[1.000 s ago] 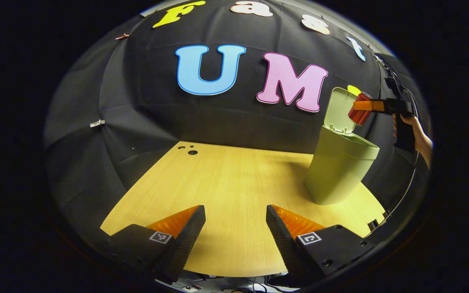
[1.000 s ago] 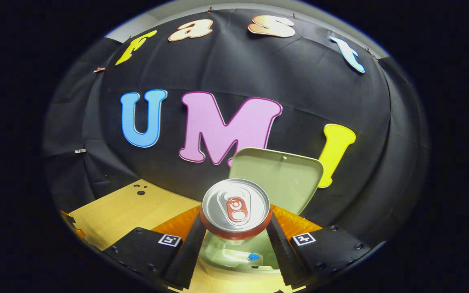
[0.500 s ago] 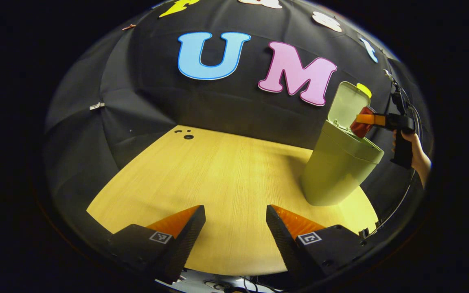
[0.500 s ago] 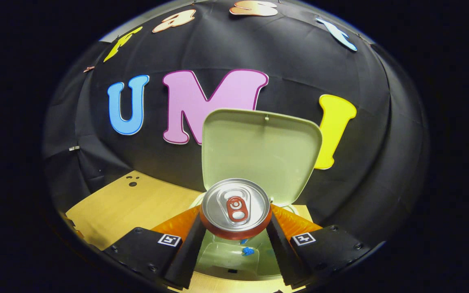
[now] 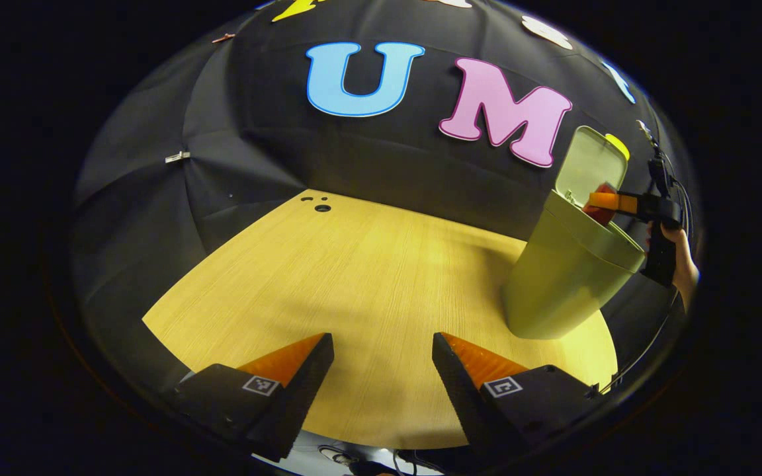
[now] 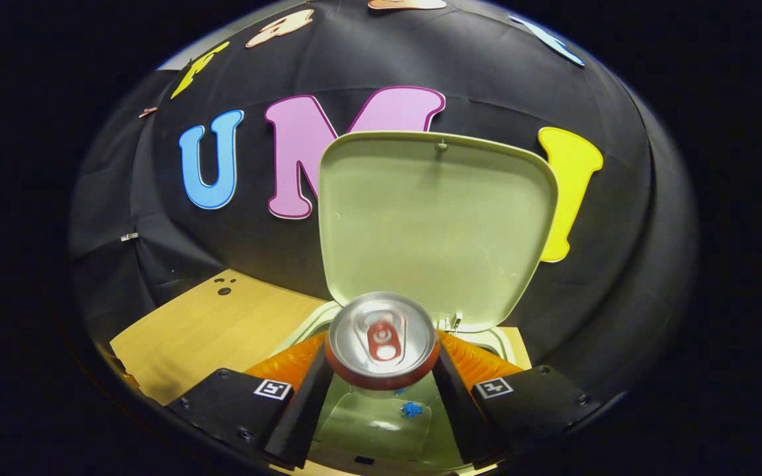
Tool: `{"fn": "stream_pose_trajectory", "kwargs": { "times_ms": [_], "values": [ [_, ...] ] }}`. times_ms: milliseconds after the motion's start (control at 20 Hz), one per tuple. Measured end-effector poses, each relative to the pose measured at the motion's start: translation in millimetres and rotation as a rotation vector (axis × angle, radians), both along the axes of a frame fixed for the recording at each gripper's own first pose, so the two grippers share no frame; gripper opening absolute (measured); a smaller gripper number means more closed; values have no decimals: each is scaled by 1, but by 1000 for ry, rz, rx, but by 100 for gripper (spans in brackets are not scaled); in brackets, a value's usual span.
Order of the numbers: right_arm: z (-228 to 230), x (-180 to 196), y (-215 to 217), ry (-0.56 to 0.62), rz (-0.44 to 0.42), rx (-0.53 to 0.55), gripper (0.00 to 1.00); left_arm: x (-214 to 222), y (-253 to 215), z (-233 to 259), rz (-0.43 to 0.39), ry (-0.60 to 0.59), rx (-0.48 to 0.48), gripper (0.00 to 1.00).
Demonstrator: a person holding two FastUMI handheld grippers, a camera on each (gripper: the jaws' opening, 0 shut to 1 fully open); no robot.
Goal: Press the lid of the desktop garbage bin to open it, pick up the crumpled paper on the desktop and throw it into the bin, then pick up the pop can on the desktop and drop it into the bin, and finally close the garbage bin lid.
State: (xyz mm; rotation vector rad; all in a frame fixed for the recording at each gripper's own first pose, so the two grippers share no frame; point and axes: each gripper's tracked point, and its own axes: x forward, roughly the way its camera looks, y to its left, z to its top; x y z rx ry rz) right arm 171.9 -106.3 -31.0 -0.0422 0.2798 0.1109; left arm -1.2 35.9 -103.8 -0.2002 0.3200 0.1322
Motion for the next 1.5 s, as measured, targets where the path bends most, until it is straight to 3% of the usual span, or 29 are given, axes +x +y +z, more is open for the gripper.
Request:
{"fn": "stream_pose_trajectory", "kwargs": {
  "times_ms": [150, 250, 450, 850, 1200, 1500],
  "values": [
    [0, 0, -1, -14, 4, 3, 96, 8, -8, 7, 20, -22, -23, 96],
    [9, -4, -8, -43, -15, -12, 99, 8, -12, 11, 8, -31, -18, 96],
    [46, -21, -9, -107, -34, -12, 98, 6, -11, 13, -34, -40, 19, 96],
    [144, -31, -13, -248, -77, -27, 98, -13, -1, 8, -70, -46, 6, 96],
    [196, -10, -21, -268, -111, 40, 98, -28, 21, 0, -25, -37, -17, 96],
    [228, 20, -46, -290, -147, 66, 98, -47, 50, -1, 66, -43, -27, 96]
  ]
}}
